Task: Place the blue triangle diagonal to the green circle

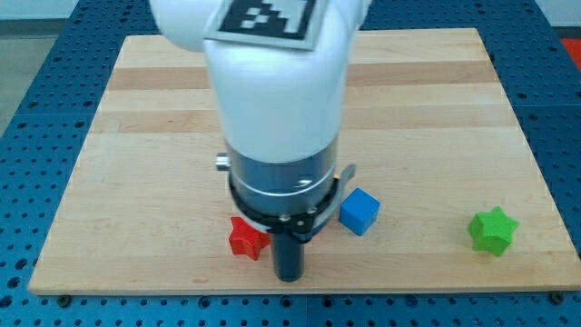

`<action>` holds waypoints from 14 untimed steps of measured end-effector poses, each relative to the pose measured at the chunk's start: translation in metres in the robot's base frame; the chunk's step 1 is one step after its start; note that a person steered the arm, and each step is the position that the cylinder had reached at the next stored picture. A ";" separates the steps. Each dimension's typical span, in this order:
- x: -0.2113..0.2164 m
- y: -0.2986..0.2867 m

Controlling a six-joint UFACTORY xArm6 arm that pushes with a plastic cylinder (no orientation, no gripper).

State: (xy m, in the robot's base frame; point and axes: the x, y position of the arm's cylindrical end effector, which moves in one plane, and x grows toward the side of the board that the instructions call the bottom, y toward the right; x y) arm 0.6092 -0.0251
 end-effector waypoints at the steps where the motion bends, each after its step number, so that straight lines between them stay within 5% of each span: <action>1: -0.011 -0.016; 12: -0.115 -0.020; 14: -0.164 -0.033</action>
State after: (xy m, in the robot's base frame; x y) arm 0.4447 -0.0577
